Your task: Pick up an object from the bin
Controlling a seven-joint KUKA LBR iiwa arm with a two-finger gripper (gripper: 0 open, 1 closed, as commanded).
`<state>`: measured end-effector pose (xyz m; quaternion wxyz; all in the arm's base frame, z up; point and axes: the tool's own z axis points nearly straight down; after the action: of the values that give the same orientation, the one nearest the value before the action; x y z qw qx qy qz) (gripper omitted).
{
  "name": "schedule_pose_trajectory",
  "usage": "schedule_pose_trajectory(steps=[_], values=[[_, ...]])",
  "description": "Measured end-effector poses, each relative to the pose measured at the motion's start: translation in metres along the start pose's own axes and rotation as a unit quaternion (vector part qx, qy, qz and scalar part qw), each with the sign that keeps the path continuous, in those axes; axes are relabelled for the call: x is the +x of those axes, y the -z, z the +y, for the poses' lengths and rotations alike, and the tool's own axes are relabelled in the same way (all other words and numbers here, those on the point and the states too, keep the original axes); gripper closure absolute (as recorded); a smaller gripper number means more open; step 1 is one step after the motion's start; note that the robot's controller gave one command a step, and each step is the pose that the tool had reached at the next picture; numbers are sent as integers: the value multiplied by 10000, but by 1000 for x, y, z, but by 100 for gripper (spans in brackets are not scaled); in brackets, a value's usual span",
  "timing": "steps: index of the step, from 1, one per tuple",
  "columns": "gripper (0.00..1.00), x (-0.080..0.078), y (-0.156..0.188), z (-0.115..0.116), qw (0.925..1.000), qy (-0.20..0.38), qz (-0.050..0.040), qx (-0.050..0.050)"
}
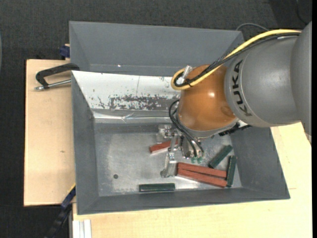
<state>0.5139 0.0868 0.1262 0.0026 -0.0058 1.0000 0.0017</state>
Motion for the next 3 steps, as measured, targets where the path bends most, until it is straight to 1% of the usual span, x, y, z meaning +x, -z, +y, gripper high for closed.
schedule_pose_trajectory(steps=[1,2,3], values=[[0,-7,-23,-33,9998,210,32,30],[100,-8,-43,-39,9903,1393,28,7],[100,-8,-43,-39,9903,1391,28,6]])
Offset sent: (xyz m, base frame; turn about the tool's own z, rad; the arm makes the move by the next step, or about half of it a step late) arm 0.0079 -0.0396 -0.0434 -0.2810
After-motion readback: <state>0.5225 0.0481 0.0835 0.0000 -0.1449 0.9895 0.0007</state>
